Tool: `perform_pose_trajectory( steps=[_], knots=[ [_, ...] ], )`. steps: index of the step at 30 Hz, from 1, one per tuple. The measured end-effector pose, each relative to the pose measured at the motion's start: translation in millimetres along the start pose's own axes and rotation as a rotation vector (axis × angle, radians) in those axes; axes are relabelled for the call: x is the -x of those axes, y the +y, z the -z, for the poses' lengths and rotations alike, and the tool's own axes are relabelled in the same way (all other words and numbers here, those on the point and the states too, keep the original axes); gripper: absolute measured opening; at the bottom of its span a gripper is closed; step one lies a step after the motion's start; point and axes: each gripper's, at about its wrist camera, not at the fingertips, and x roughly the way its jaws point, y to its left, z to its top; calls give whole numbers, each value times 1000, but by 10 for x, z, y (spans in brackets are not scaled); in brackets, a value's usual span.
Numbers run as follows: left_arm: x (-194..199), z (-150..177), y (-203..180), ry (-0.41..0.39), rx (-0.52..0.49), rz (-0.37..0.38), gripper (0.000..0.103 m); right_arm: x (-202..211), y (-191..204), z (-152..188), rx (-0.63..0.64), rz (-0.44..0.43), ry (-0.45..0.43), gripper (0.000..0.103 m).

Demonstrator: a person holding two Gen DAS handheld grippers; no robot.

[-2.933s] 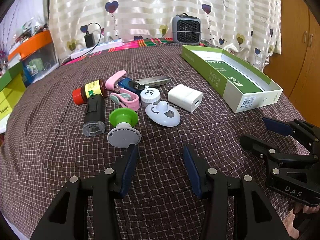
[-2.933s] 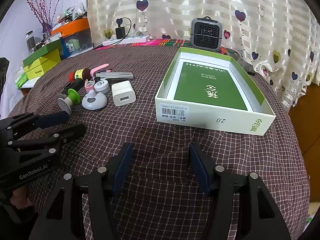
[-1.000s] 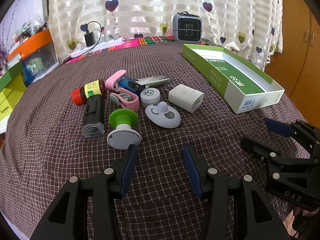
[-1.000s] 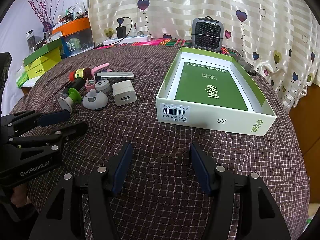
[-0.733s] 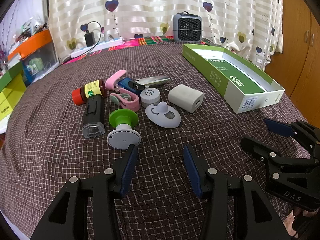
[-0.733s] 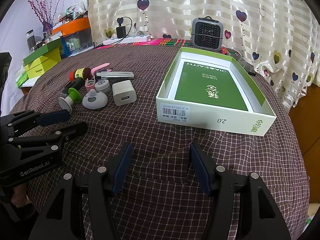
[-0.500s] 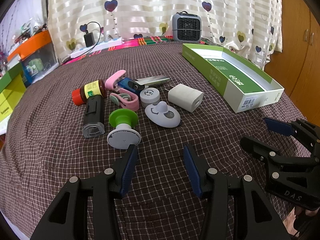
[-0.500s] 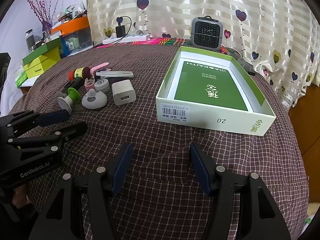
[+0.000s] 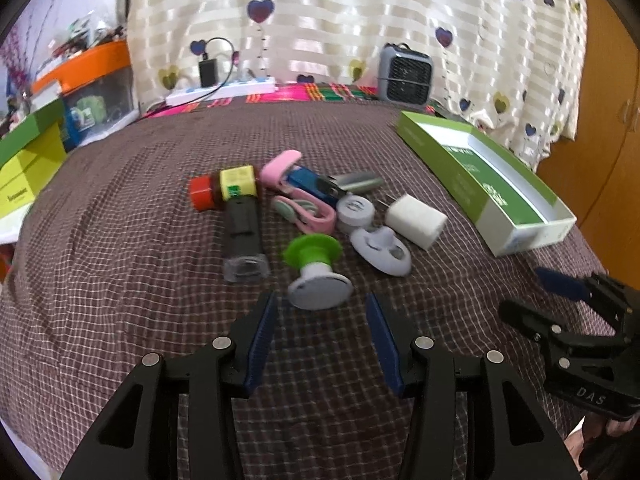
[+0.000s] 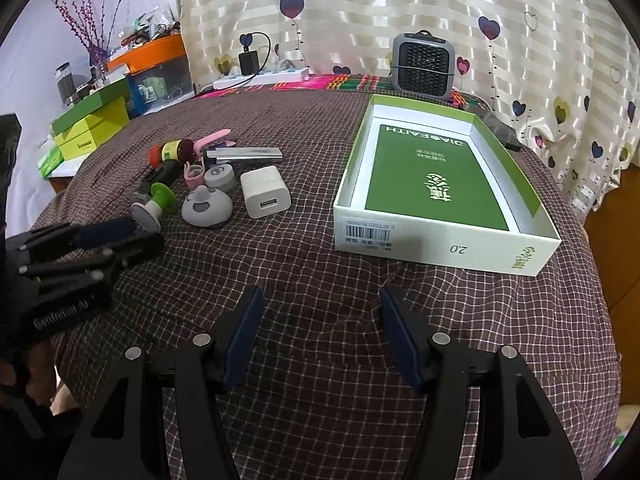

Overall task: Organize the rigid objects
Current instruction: 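Grasp the green suction cup with the left tool while the right tool grasps the white oval gadget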

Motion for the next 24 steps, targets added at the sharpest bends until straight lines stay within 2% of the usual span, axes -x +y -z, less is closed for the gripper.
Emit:
perform_pose_trajectory(
  steps=[6,11,13,16,24],
  knots=[
    [8,-95,129,-10,37,11,47,41,26,-43,8,24,1,62],
    [-68,-137,89,4,22,36,47,159,68,-56,36,58,-33,62],
    [-123,-152,58,16,20,40,47,223,98,-76,44,39,-57,62],
    [-194,-168,31,35,22,36,31,265,173,-132,59,-21,-85,62],
    [-166,-117,99,23,26,33,31,71,480,-310,139,-139,-78,62]
  ],
)
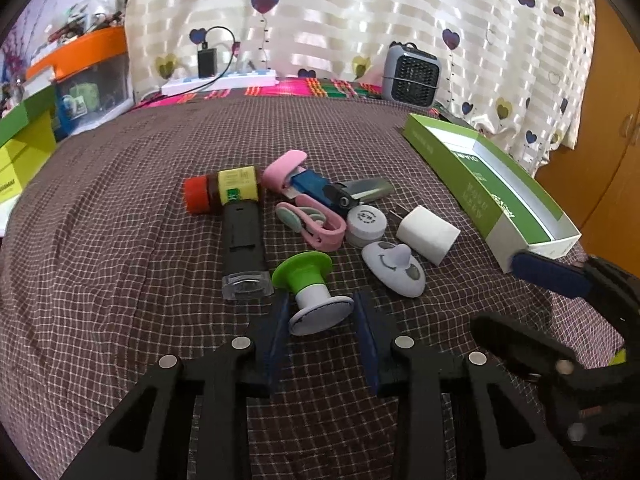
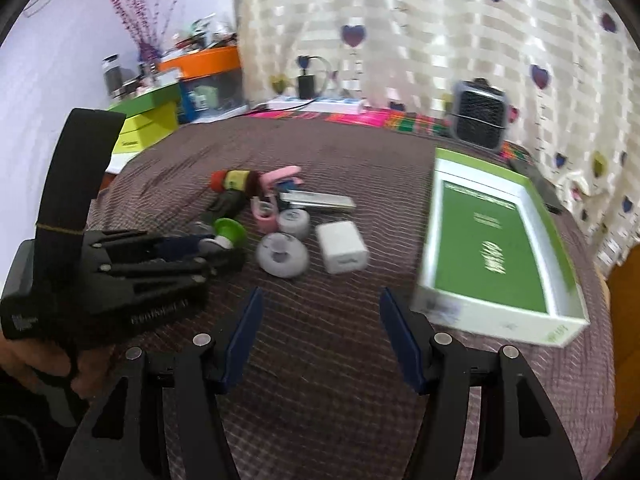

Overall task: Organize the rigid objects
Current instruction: 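Grasp the green suction cup with the left tool while the right tool grasps the white oval gadget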

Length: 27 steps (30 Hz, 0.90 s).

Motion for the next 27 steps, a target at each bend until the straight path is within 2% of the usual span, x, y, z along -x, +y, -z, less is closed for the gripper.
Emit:
perform_pose_trajectory(
  steps=[7,12,15,17,23,27],
  knots=[
    [51,59,144,-5,36,0,31,-325,141,-146,35,-62,56,59],
    [32,75,190,-4,46,-3,30,-512,174,-259,53,-102,86,50],
    [32,80,188,-6,45,-4,30,-609,182,-284,68,-90,104,46],
    [30,78,189,-8,45,-4,30,-673,189,-286,81,-87,125,38],
    [32,71,190,-6,48,-5,30,-689,235,-301,125,-65,122,35],
    [59,91,188,-5,52,-5,30,-619,255,-309,138,-57,94,27]
  ],
)
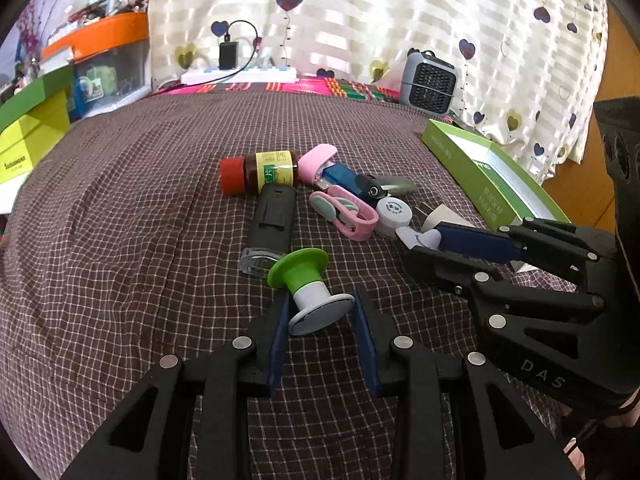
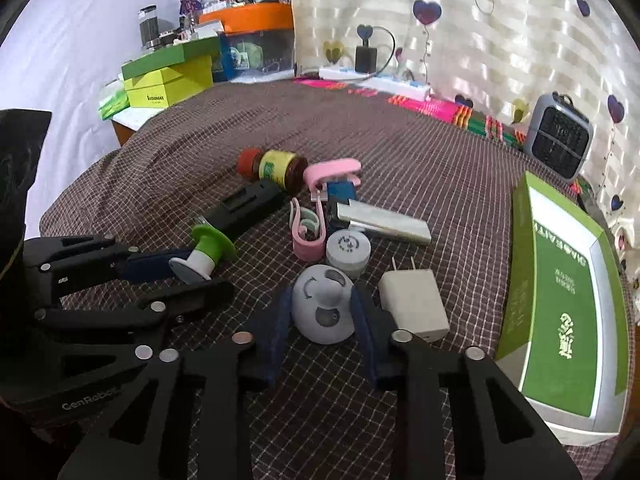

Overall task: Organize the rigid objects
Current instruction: 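Grasp the green suction cup with the left tool while the right tool grasps the white oval gadget, then carry the suction cup and oval gadget over the green box with both tools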

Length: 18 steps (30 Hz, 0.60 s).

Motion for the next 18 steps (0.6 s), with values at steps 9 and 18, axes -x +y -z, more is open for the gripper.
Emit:
perform_pose_trajectory(
  steps=[9,18],
  knots=[
    [95,12,-51,-13,-4,6,30,95,-56,42,-35,-13,-22,27],
    [195,-47,-174,-42,-32,25,30,279,-55,77,-57,-4,-55,27]
  ],
)
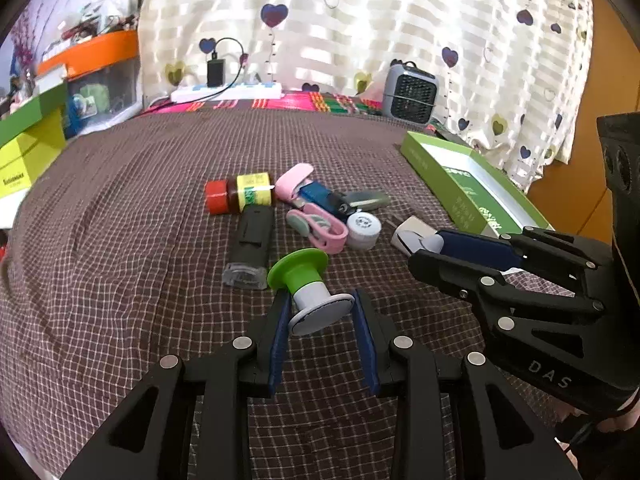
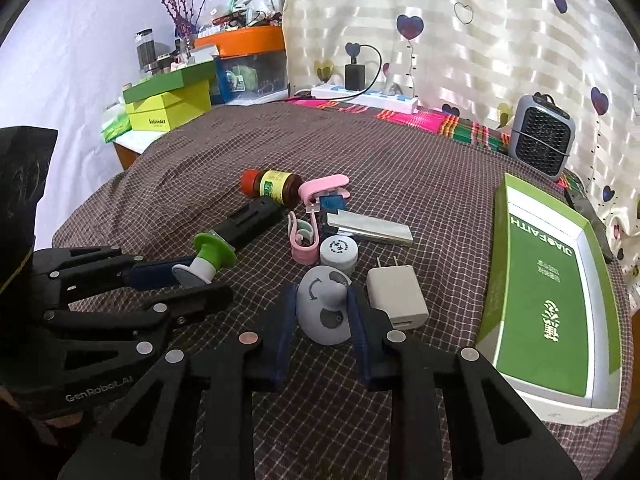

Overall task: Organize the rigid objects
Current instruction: 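Carry the suction cup and oval gadget over the green box with both tools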

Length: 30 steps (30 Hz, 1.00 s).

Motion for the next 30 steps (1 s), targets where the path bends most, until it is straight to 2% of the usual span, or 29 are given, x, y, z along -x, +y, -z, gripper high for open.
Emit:
perform_pose_trajectory(
  steps=[13,30],
  knots=[
    [-34,-239,-398,-36,-81,66,30,325,-240,14,-66,39,-71,27],
    [-319,-580,-1240,-60,-198,230,30,657,-1040,227,-229,189,-110,27]
  ],
)
